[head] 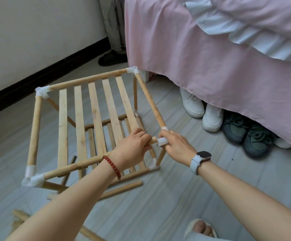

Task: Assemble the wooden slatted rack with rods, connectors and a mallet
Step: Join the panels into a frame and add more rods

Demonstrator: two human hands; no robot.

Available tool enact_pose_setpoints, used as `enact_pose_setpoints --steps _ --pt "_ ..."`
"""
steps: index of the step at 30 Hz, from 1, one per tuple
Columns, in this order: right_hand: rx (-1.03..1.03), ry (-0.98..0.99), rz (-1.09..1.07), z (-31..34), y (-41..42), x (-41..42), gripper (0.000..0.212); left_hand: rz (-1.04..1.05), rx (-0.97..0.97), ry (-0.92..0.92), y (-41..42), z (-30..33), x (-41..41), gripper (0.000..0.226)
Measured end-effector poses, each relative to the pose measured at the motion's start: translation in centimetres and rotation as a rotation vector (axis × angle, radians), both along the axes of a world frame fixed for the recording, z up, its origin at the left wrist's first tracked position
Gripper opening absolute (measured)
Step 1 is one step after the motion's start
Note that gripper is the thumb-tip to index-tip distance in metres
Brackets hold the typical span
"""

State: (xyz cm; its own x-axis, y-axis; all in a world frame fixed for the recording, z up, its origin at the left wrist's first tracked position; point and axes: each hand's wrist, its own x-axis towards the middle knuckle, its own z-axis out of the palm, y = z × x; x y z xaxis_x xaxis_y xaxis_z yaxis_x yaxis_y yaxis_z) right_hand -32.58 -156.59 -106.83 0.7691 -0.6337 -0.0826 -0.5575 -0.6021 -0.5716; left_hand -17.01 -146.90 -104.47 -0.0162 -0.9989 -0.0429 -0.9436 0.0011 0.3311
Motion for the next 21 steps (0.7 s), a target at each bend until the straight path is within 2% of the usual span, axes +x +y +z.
enact_pose_setpoints --steps 4,6,9,11,12,13,14,15,16,18,21 --pt "0.01 0.01 -0.063 -0.3 0.4 0.2 0.015 0.03 0.053 -0.048 -0.3 0.7 -0.5 0.019" --pt "0.051 0.0 -0.065 -0.3 0.2 0.1 0.024 0.073 0.088 -0.101 -0.5 1.1 -1.6 0.029" --pt "0.338 -0.043 -0.038 0.5 -0.1 -0.3 0.068 0.146 0.058 -0.211 -0.4 0.8 -2.9 0.045" --pt "0.607 -0.121 -0.023 0.7 -0.4 -0.6 0.084 0.172 0.006 -0.249 0.0 0.3 -3.0 0.049" --pt "0.744 -0.191 -0.029 0.7 -0.7 -0.8 0.081 0.171 -0.01 -0.248 0.1 0.0 -2.8 0.05" --pt "0.887 -0.288 -0.051 0.7 -1.0 -1.0 0.069 0.164 -0.02 -0.24 0.2 -0.2 -2.6 0.051" --pt "0.981 -0.379 -0.103 0.7 -1.3 -0.9 0.051 0.154 -0.027 -0.232 0.2 -0.3 -2.3 0.052" --pt "0.989 -0.438 -0.18 0.9 -1.4 -0.5 0.033 0.147 -0.032 -0.234 0.1 -0.3 -2.2 0.052" --pt "0.931 -0.454 -0.277 1.0 -1.3 0.1 0.027 0.146 -0.031 -0.24 0.0 -0.4 -2.2 0.051" --pt "0.782 -0.424 -0.446 0.9 -0.7 1.8 0.033 0.155 -0.028 -0.254 -0.1 -0.3 -2.4 0.049" --pt "0.642 -0.383 -0.514 0.6 0.0 3.9 0.028 0.159 -0.044 -0.27 0.2 -0.3 -2.7 0.046"
